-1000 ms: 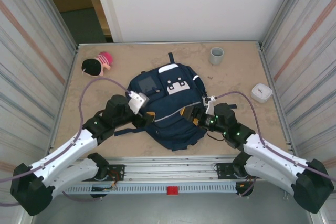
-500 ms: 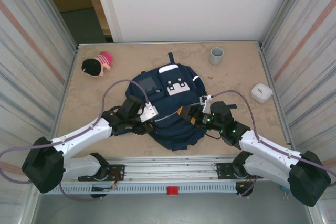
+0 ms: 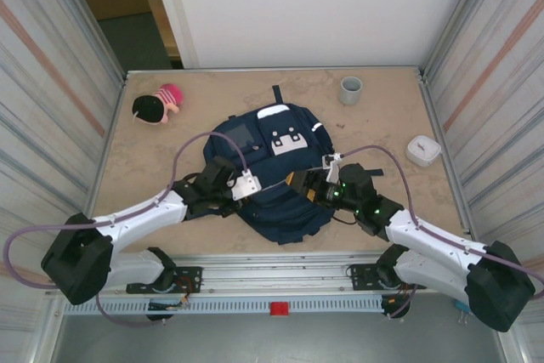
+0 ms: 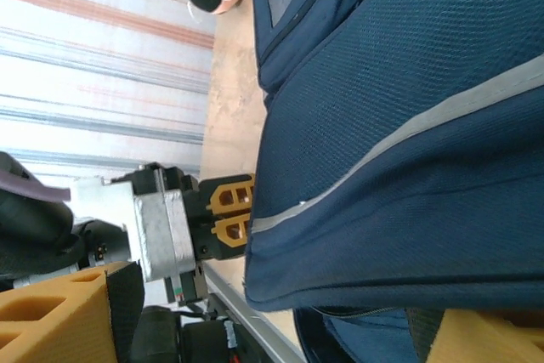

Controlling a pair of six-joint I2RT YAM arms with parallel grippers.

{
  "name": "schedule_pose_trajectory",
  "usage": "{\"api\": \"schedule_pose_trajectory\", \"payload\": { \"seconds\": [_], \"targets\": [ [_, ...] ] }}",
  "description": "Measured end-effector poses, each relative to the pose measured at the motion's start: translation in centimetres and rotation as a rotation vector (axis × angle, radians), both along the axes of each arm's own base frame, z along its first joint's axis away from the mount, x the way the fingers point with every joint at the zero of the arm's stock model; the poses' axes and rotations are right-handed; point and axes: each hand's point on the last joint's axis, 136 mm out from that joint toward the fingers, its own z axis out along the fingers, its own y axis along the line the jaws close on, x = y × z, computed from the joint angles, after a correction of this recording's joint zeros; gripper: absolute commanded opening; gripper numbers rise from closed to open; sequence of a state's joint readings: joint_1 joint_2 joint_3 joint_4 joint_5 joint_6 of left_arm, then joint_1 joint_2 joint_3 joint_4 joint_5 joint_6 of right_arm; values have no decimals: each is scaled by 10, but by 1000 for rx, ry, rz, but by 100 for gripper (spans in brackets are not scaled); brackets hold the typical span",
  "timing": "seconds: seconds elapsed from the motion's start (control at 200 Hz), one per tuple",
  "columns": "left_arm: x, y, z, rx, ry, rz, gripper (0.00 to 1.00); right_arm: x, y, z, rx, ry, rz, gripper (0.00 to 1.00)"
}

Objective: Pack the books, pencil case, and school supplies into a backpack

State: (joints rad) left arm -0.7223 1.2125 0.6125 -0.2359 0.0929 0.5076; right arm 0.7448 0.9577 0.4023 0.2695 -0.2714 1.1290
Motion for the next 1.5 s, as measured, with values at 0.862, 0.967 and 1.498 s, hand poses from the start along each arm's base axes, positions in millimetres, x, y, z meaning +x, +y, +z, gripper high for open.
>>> {"api": "schedule_pose_trajectory", "payload": {
  "seconds": [0.862,0.967,1.498],
  "targets": [
    [-28,-16,29,-182,86,5,0,8,48,-28,57,75,-124,7],
    [-37,-21,29,-181,108,-12,0,12,54,-23,63,66,-132,6],
    [-65,-44,34,-164,166,-75,51,23,65,-23,14,43,-66,5]
  ]
}}
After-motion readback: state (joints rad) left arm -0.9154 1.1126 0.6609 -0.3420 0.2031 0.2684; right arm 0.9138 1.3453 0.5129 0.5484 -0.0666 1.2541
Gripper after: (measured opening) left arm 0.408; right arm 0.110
